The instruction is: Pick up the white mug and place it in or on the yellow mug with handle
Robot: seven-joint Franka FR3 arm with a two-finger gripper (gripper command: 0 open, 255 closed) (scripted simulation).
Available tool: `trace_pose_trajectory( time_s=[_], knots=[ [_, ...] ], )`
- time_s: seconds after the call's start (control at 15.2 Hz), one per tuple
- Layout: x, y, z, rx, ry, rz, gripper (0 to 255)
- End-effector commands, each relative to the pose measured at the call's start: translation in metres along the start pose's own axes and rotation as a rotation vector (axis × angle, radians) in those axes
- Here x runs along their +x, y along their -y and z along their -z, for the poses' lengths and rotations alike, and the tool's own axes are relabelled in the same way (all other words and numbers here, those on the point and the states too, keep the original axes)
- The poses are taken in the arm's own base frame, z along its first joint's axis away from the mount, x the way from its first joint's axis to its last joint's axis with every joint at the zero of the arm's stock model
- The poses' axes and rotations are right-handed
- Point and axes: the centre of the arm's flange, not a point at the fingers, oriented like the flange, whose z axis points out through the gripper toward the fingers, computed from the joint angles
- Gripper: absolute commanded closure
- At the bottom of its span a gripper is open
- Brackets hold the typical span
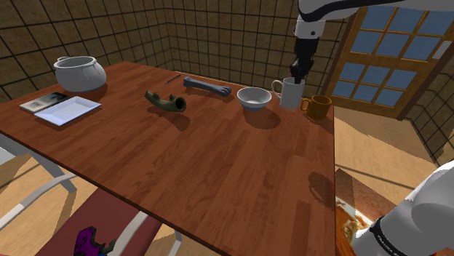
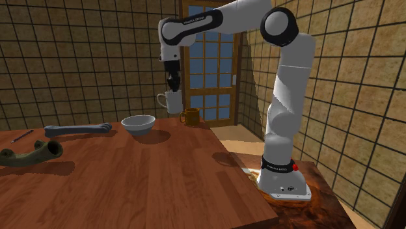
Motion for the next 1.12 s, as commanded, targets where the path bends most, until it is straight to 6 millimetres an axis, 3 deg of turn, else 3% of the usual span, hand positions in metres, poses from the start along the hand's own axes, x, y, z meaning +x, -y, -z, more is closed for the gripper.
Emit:
trace_pose_trajectory(
  time_s=[0.0,1.06],
  knots=[
    [0.002,-0.024,0.003,0.0,0.0,0.001,255],
    [0.014,-0.233,0.034,0.0,0.0,0.001,255]
  ],
)
